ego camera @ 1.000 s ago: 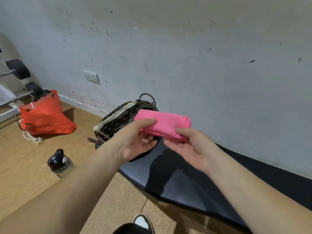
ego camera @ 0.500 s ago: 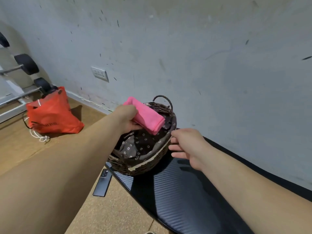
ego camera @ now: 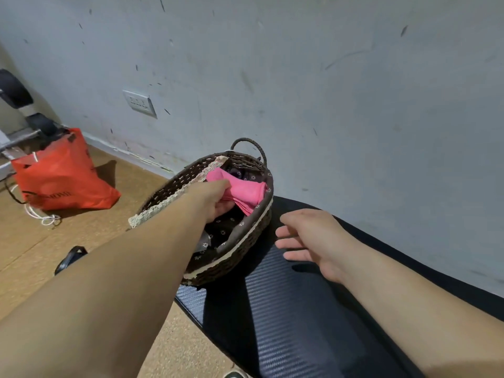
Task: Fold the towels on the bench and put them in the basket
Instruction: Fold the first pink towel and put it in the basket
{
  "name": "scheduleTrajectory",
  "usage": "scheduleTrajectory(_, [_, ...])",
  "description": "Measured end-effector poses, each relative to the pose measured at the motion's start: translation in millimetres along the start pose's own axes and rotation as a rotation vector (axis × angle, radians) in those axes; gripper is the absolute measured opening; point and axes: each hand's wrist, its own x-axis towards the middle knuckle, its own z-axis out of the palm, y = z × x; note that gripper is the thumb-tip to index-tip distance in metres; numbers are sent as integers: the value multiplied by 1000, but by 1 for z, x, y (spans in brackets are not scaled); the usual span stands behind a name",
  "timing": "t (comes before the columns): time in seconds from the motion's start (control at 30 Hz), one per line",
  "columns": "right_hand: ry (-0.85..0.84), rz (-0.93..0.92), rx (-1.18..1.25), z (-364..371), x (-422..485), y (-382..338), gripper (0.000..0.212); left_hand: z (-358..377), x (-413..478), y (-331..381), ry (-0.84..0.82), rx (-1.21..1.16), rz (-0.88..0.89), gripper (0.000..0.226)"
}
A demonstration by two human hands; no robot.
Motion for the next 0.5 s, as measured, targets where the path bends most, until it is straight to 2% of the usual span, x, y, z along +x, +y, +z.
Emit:
scheduleTrajectory(0.27, [1,4,-18,-13,-20,0,18,-6,-17,-1,82,158,66,52])
scheduleTrajectory(0.33, [9,2,-31,-21,-29,0,18,-11,-30,6,108,217,133,59])
scheduleTrajectory(0.4, [24,-4,-34,-29,-42,-1,18,-17,-50,14,185,419,262,70])
scheduleTrajectory(0.43, [31,-12,-38,-34,-49,0,18,-17,-63,18,217,525,347,67])
scheduleTrajectory(0.5, [44,-27,-55,-42,-63,1,19,-13,-92,22,193,588,476,45])
